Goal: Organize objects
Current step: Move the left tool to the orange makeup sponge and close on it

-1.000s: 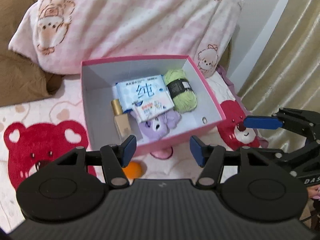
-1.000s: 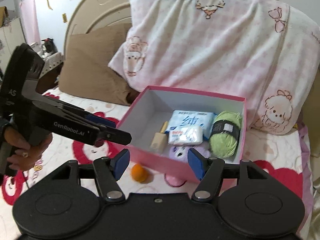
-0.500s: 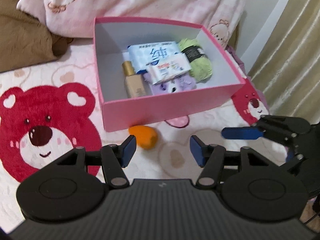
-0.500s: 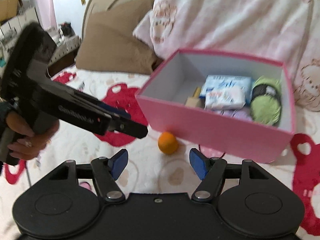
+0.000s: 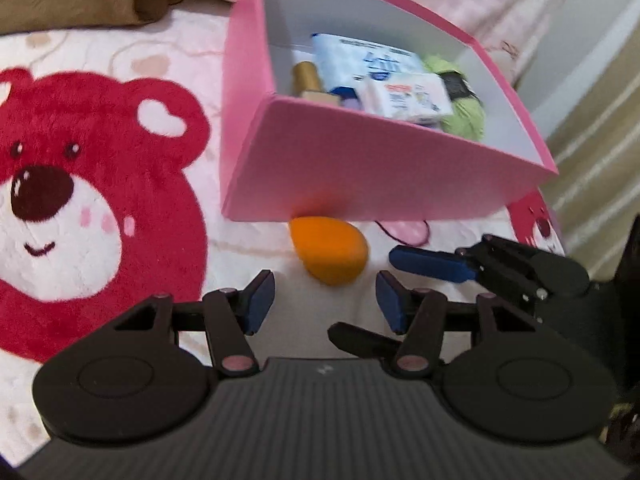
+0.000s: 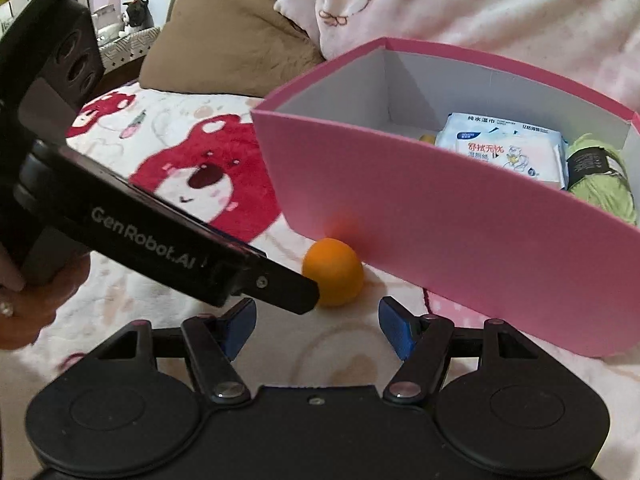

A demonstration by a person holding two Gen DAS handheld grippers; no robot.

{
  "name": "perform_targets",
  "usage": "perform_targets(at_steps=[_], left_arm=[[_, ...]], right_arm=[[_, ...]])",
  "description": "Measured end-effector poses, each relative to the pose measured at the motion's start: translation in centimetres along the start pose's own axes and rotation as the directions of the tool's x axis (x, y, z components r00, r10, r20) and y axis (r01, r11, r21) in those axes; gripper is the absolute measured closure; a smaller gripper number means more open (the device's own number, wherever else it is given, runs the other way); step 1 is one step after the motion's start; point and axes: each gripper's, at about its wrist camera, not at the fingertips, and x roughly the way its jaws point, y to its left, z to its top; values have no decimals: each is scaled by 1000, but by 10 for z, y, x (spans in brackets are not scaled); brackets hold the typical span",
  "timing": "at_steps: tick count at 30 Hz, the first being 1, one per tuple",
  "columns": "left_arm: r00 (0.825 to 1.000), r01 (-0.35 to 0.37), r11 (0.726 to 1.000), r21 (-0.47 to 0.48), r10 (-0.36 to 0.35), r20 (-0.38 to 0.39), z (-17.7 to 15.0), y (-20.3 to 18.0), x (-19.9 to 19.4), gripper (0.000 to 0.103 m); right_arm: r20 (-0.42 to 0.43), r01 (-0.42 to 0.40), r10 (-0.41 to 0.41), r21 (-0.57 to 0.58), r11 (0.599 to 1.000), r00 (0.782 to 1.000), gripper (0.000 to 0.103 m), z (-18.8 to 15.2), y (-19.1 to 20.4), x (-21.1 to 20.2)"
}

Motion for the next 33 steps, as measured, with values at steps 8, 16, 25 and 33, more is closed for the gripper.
perform_targets(at_steps=[8,16,25,33], left_arm=[[998,48,994,94,-53,45,-2,-5,-2,60],[999,-6,999,41,4,43,2,-9,10,61],[997,-75,992,102,72,31,-4,-30,19,62],[995,-94,991,92,95,-7,-13,-44,11,62]], right_arm=[[54,6,-3,-55,998,999,52,-6,3,13],[76,19,-16,-46,999,997,63,-7,-1,14],[88,12,-9,-26,1000,996,61,-15,-7,19],[67,-23,26,-44,999,997,62,-22,-5,0]])
